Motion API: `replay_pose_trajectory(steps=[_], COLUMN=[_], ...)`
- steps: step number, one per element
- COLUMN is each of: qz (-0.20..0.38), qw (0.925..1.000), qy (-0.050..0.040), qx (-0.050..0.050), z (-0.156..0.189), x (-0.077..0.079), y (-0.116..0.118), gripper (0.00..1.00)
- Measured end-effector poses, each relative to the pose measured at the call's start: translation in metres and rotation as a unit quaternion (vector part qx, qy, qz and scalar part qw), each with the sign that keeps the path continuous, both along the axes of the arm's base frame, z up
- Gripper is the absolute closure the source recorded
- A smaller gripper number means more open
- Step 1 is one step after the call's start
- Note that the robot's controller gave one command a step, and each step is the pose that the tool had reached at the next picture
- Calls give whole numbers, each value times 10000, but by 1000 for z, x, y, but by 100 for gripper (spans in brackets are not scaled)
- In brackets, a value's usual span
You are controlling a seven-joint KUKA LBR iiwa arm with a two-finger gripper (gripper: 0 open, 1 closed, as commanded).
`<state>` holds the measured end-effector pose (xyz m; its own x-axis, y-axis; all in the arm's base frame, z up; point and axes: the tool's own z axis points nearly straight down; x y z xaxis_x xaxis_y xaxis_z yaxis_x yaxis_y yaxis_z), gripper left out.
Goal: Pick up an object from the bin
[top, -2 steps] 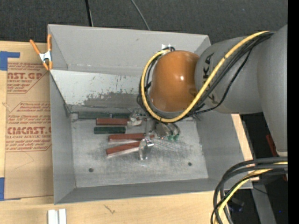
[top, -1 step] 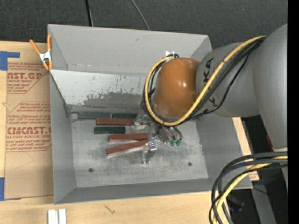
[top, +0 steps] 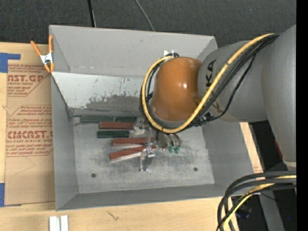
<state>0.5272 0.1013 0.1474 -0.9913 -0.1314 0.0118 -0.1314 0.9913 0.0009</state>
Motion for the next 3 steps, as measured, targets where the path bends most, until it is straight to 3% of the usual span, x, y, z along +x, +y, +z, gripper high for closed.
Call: replay_pose_trajectory(steps=[1,2,3], qz=[571,586,576], qw=[9981,9983,9983], qy=[-244,-36,-117], qx=[49,14,23], z=[-66,-70,-71], x=[3,-6,-3], y=[-26,-28,-28], gripper=[100,0,100])
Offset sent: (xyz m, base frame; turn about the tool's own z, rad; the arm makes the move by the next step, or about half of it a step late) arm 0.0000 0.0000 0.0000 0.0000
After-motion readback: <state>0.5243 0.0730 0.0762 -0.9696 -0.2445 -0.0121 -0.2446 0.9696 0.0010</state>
